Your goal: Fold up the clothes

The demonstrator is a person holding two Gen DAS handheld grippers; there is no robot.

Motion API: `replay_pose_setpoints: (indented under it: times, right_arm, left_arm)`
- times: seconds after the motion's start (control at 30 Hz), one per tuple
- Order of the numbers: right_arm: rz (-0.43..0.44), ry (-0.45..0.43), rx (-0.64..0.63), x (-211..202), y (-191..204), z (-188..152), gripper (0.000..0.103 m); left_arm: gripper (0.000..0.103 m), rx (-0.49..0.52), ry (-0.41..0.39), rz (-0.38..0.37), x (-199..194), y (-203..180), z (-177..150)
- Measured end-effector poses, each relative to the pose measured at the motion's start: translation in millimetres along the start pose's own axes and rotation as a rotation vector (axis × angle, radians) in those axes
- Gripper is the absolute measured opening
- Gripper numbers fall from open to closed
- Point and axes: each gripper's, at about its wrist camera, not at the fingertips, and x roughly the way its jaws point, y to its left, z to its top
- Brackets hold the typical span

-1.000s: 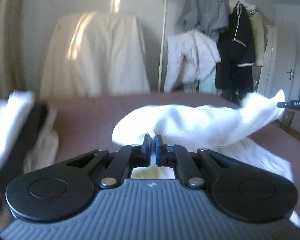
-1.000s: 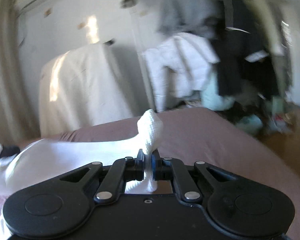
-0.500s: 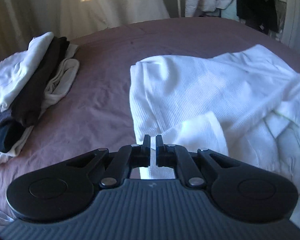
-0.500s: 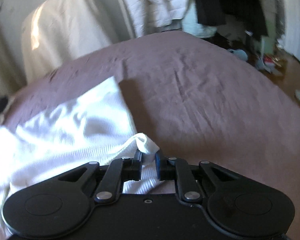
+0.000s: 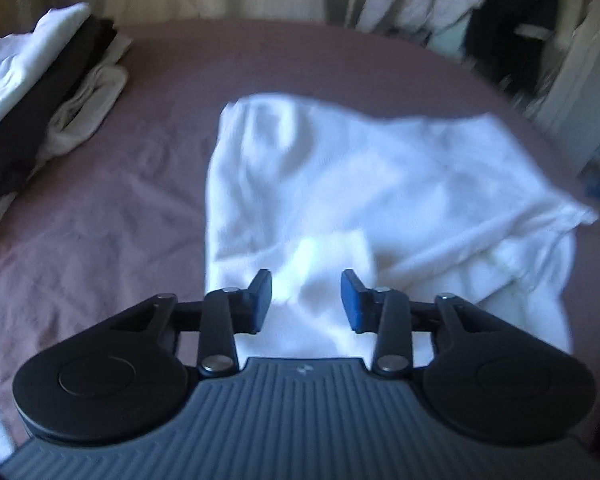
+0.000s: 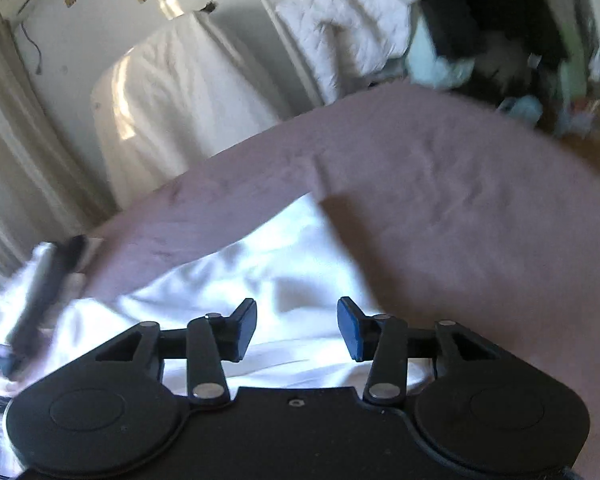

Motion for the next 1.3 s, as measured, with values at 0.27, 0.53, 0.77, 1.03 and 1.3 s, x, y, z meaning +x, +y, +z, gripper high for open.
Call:
replay_pose_setpoints:
  times: [0.27, 0.53, 0.77, 1.03, 1.3]
  right_arm:
    - [0.053, 0.19, -0.237, 27.3, 70.9, -13.1, 0.054]
    - [0.1, 0.322, -0.414, 56.2, 145.5, -25.3, 0.062]
    - [0.106, 0.385, -0.476, 63.1, 170.2, -37.6, 0.067]
    - [0.103, 0.403, -0.393, 74.5, 148.6, -45.2, 0.067]
    - [0.02, 0.451, -0.338, 83.0, 137.2, -52.1, 0.067]
  left_arm:
    - [0.04, -0.06, 0.233, 0.121, 17.4, -8.1, -20.2]
    - [0.051, 0.255, 0.09, 0.298, 8.8, -68.3, 21.1]
    - [0.053, 0.295, 0.127, 0.237, 22.8, -106.0, 45.3]
    - [0.055, 0.319, 0.215, 0.262, 60.9, -124.1, 34.4]
    - [0.074, 0.374, 0.213, 0.302, 85.7, -127.0, 15.6]
